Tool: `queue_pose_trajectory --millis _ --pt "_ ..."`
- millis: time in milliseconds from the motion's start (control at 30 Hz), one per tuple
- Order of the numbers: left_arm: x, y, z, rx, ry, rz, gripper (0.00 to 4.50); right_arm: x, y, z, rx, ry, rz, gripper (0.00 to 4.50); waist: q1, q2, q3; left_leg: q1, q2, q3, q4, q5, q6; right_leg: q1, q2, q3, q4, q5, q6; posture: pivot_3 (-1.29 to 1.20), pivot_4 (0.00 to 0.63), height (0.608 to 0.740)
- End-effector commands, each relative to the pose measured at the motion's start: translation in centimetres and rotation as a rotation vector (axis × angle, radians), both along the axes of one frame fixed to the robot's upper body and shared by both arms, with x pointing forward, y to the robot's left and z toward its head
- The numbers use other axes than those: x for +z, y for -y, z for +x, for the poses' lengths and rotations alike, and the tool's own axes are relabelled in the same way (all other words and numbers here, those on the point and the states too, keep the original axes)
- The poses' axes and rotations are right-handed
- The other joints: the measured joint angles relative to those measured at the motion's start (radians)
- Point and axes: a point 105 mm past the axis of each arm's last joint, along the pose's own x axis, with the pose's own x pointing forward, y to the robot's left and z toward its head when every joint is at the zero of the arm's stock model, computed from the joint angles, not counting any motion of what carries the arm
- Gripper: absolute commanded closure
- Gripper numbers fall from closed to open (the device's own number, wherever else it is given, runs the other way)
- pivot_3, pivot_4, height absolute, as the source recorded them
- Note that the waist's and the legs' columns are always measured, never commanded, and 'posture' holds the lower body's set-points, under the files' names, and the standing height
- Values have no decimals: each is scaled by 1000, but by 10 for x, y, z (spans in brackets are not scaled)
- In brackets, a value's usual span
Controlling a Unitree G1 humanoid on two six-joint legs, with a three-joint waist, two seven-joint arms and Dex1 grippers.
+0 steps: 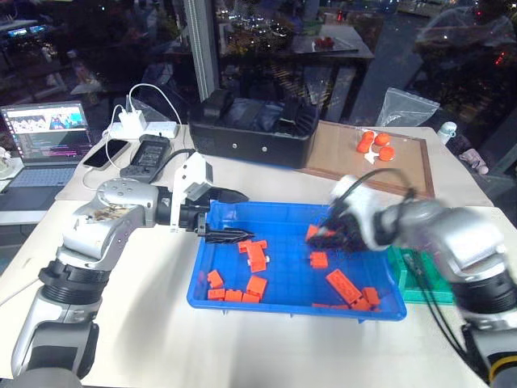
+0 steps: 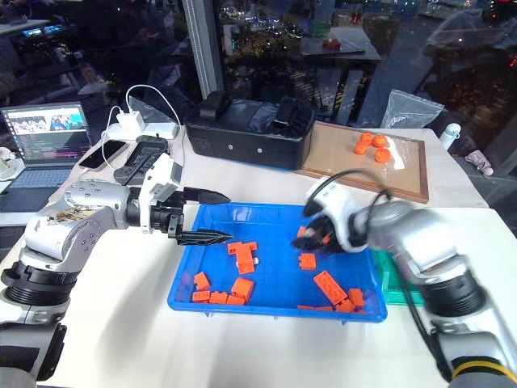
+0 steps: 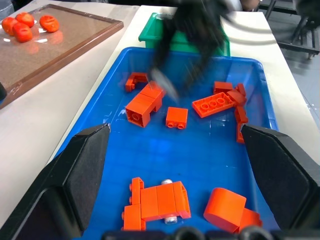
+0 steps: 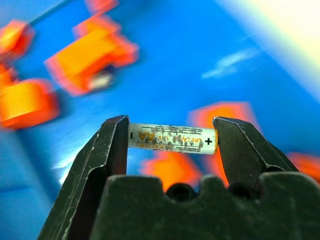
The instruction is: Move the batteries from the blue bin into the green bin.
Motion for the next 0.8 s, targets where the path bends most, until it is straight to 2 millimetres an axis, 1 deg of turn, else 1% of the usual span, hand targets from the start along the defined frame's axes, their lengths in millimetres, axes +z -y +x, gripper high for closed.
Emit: queue_pose_trajectory --millis 33,100,133,167,200,300,367,433,500,533,600,667,700,733,800 --pt "11 7 -1 -47 50 -9 0 27 48 -4 -61 123 -111 2023 1 0 0 0 0 0 -1 0 0 0 0 0 0 0 0 0 150 740" --pt "10 10 1 -54 54 -11 0 28 70 -8 -95 127 -150 2023 1 0 0 0 0 1 -1 0 0 0 0 0 0 0 0 0 150 740" --pt "10 11 1 -59 53 -13 0 25 82 -9 -126 117 -173 2023 0 0 0 0 0 1 -1 0 0 0 1 0 0 0 0 0 150 740" --pt "10 12 1 -63 52 -15 0 22 90 -10 -142 109 -189 2023 -1 0 0 0 0 2 -1 0 0 1 1 0 0 0 0 0 150 740" --pt "10 12 -1 -69 47 -15 0 15 98 -12 -166 82 -192 2023 -4 0 0 0 0 2 0 0 0 1 1 0 0 0 0 0 150 740" --pt "9 12 -3 -73 42 -16 0 -3 110 -13 -205 45 -213 2023 -16 1 0 1 0 0 0 0 0 1 1 2 1 0 0 0 150 740" --pt "8 12 -3 -70 42 -16 0 -14 113 -15 -200 13 -229 2023 -19 3 -1 2 0 -1 0 0 0 1 1 2 1 0 0 0 150 740" --pt "8 12 -3 -65 42 -20 0 -28 114 -20 -209 -65 -198 2023 -20 3 -1 2 0 -1 0 0 0 1 1 3 2 0 0 0 150 740" --pt "7 11 -4 -55 38 -31 0 -41 118 -20 -234 -95 -185 1021 -19 3 -1 2 0 -1 1 0 0 1 1 3 2 0 0 0 150 740" --pt "5 10 -4 -46 37 -24 0 -40 119 -18 -237 -80 -192 811 -18 3 -1 2 0 -1 1 0 0 1 1 2 1 0 0 0 150 740" --pt "0 7 -4 -29 32 -10 0 -25 113 -10 -230 -27 -176 113 -16 3 -1 2 0 -1 1 0 0 1 1 2 1 0 1 0 150 740" --pt "-3 1 -4 -10 27 10 0 -13 102 -3 -196 18 -161 52 -18 6 -1 1 0 -1 1 0 0 1 0 3 1 0 1 0 150 740" --pt "-4 -1 -3 -4 26 19 0 -10 98 -1 -184 29 -161 52 -20 6 -1 1 0 0 1 0 0 0 1 4 1 1 1 0 150 740" --pt "-7 -6 -2 12 30 39 0 -6 88 1 -153 41 -157 52 -19 6 -1 1 0 0 1 0 0 0 1 4 2 1 1 0 150 740" --pt "-11 -16 3 57 38 74 0 8 62 6 -82 92 -137 52 -19 6 -1 2 0 -1 1 0 0 0 2 3 2 1 1 0 150 740"
